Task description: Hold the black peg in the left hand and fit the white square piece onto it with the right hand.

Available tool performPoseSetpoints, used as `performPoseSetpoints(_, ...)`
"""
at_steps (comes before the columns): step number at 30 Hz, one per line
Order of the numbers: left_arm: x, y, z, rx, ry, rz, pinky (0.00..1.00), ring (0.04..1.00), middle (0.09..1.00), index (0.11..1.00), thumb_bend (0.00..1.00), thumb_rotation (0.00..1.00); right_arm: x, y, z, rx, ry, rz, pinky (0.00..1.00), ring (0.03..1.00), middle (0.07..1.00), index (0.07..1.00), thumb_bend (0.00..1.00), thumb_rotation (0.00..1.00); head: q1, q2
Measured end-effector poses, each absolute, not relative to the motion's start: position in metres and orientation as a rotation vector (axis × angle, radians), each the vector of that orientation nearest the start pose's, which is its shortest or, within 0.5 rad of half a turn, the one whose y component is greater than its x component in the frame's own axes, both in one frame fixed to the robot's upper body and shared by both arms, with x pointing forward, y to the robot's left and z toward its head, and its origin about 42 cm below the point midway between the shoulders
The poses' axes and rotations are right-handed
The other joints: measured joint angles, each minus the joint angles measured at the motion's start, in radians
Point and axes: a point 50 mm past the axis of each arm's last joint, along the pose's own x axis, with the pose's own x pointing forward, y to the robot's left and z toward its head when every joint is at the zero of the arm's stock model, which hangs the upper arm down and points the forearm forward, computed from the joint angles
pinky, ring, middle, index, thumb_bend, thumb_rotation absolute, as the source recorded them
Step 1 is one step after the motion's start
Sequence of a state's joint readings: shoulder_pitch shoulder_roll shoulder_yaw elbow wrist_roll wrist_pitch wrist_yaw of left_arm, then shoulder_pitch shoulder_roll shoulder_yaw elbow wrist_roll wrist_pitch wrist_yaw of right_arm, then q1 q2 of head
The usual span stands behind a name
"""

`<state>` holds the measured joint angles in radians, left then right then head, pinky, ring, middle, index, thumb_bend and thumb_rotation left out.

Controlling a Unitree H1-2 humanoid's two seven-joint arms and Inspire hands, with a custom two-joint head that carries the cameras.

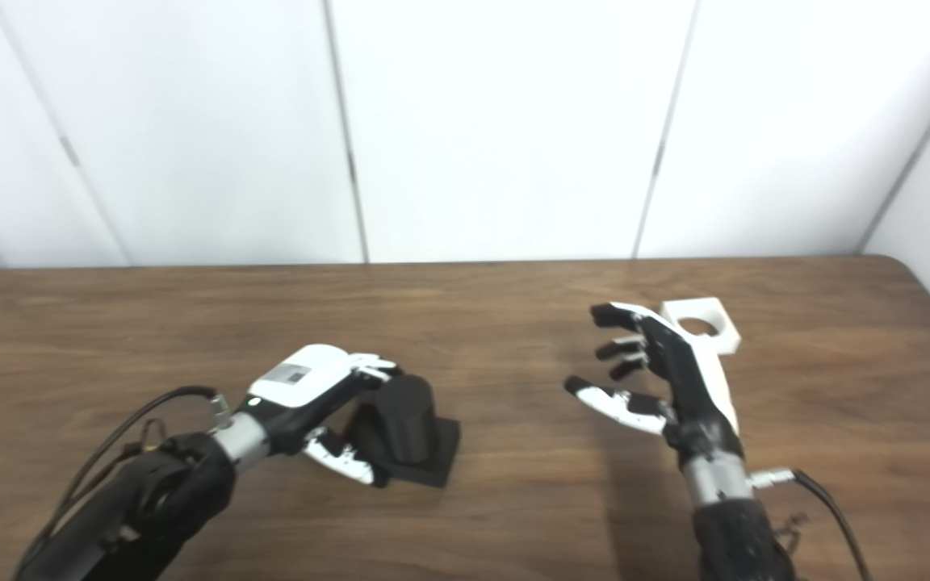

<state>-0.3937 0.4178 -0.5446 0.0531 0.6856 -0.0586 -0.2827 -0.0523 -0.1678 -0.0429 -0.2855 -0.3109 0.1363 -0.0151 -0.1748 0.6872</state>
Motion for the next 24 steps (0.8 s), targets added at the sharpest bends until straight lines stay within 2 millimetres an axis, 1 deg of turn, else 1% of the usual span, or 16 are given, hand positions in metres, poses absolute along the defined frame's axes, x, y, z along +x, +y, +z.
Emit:
performPoseSetpoints(2,0.363,0.181,0.157,1.259,-0.313,-0.737,0.86,0.891,0.865,0.49,0.52,0.06,0.297,-0.271,0.195,-0.51,-0.232,-0.102,0.49,0.613,0.737,0.71,0.6,0.01,-0.029,-0.008)
performPoseSetpoints(4,0.362,0.182,0.156,1.265,-0.325,-0.742,0.85,0.886,0.865,0.491,0.52,0.06,0.306,-0.282,0.208,-0.569,-0.259,-0.09,0.49,0.623,0.737,0.705,0.6,0.03,-0.058,-0.018)
performPoseSetpoints(5,0.362,0.183,0.156,1.267,-0.328,-0.742,0.85,0.885,0.865,0.491,0.52,0.06,0.309,-0.287,0.214,-0.599,-0.263,-0.084,0.49,0.623,0.736,0.704,0.6,0.04,-0.061,-0.018)
performPoseSetpoints(7,0.362,0.183,0.156,1.268,-0.332,-0.744,0.85,0.886,0.864,0.491,0.52,0.06,0.316,-0.298,0.226,-0.656,-0.273,-0.082,0.5,0.627,0.739,0.708,0.6,0.05,-0.09,-0.029)
performPoseSetpoints(8,0.362,0.184,0.156,1.269,-0.335,-0.744,0.85,0.887,0.864,0.491,0.52,0.06,0.32,-0.303,0.232,-0.687,-0.272,-0.085,0.51,0.63,0.74,0.708,0.6,0.06,-0.091,-0.029)
performPoseSetpoints(10,0.361,0.185,0.156,1.268,-0.34,-0.745,0.85,0.885,0.862,0.491,0.52,0.06,0.327,-0.312,0.244,-0.742,-0.274,-0.089,0.51,0.641,0.736,0.709,0.62,0.05,-0.118,-0.037)
performPoseSetpoints(11,0.361,0.186,0.155,1.268,-0.343,-0.744,0.85,0.884,0.861,0.491,0.52,0.06,0.329,-0.316,0.249,-0.771,-0.277,-0.082,0.51,0.644,0.736,0.71,0.63,0.06,-0.118,-0.037)
performPoseSetpoints(15,0.359,0.189,0.153,1.262,-0.346,-0.74,0.85,0.883,0.861,0.491,0.52,0.06,0.341,-0.336,0.27,-0.908,-0.259,-0.06,0.58,0.7,0.775,0.736,0.65,0.05,-0.159,-0.049)
performPoseSetpoints(18,0.358,0.191,0.152,1.261,-0.343,-0.739,0.84,0.879,0.861,0.491,0.52,0.06,0.348,-0.35,0.278,-1.017,-0.224,-0.028,0.59,0.722,0.788,0.744,0.65,0.05,-0.182,-0.058)
performPoseSetpoints(21,0.357,0.194,0.152,1.261,-0.345,-0.739,0.84,0.88,0.861,0.491,0.52,0.06,0.356,-0.363,0.283,-1.065,-0.186,-0.011,0.61,0.731,0.788,0.747,0.66,0.02,-0.193,-0.063)
performPoseSetpoints(24,0.357,0.196,0.152,1.262,-0.351,-0.742,0.83,0.873,0.857,0.491,0.52,0.06,0.362,-0.371,0.285,-1.107,-0.145,0.026,0.63,0.768,0.819,0.767,0.66,0.02,-0.209,-0.069)
